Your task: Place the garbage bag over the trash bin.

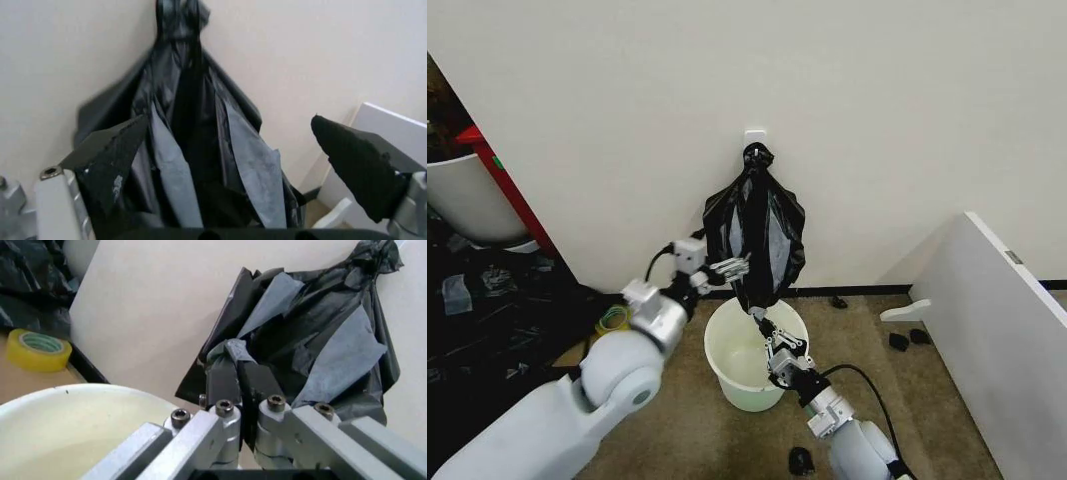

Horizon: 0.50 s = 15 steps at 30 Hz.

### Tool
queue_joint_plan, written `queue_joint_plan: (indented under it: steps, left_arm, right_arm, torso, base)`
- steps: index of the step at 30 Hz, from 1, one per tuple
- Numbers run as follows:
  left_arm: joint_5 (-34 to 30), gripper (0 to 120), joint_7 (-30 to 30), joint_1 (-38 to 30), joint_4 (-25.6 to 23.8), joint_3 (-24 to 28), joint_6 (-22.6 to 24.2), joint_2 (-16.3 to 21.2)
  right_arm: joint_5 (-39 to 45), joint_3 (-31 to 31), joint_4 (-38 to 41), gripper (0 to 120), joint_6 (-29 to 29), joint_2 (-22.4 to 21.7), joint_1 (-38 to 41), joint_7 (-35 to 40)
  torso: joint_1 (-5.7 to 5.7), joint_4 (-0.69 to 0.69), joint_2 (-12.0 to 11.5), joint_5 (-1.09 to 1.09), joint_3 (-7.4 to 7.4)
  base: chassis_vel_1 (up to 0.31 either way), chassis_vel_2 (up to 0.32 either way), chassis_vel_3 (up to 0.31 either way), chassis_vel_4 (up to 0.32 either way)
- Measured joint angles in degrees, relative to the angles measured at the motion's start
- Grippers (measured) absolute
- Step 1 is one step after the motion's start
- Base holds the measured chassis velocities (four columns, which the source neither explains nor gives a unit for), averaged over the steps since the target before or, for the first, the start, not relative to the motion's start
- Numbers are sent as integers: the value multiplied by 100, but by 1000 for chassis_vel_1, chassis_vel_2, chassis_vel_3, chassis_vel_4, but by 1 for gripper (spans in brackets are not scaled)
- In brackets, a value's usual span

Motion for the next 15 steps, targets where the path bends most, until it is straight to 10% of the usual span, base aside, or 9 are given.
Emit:
queue_joint_plan:
  steps: [15]
  left_arm:
    - [-437,89,-854,-462,713,311,554,-739]
  right_arm:
    - [36,84,76,0,63,-36,-92,-37]
  torso:
    - [0,0,0,0,-1]
  base:
    - [0,0,0,0]
